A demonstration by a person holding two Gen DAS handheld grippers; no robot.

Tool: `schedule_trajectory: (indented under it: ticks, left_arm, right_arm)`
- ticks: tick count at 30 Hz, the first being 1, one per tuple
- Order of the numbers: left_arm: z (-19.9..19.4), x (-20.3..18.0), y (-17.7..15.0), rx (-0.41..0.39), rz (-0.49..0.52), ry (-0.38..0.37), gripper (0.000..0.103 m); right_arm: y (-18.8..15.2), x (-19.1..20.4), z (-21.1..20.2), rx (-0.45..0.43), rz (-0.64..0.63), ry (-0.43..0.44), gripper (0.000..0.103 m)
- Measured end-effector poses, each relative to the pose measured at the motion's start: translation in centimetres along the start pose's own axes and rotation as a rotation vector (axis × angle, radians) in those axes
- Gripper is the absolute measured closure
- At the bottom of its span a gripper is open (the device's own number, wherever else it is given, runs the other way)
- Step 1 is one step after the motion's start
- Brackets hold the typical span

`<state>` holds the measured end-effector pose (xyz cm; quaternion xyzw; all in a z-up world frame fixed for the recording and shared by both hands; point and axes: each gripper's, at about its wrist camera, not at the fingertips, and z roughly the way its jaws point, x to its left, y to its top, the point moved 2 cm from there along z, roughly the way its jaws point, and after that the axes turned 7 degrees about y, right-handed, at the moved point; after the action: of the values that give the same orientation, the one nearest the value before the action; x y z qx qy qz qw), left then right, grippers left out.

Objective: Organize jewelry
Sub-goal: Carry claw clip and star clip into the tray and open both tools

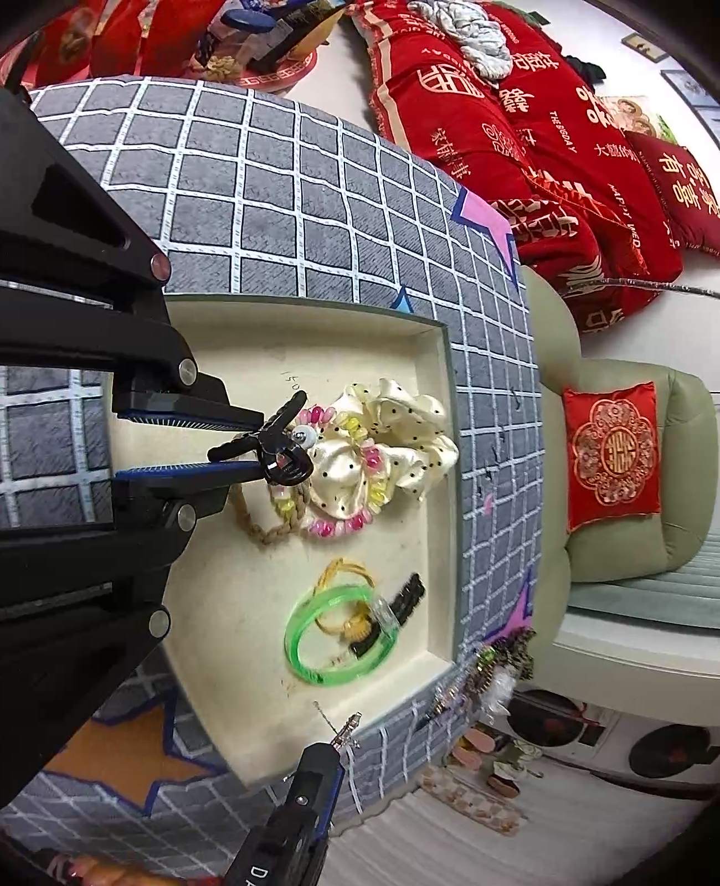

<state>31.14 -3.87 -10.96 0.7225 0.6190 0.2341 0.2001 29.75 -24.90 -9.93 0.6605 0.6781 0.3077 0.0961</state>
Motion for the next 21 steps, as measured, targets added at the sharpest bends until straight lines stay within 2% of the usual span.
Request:
schedule_trajectory:
  ticks: [9,21]
  left_arm:
    - [2.6,-0.5,-0.6,0.024,0.029,0.032,0.084]
    - [2.7,-1.2,-0.7,0.015,0.060,0.077,0.084]
  right_arm:
    - [-0.7,-1.2,3.1,0.050,0.016,-0.019,0.078]
    - [-1.9,-1.4,4.6,0.102,0.015,-0.047,0.076]
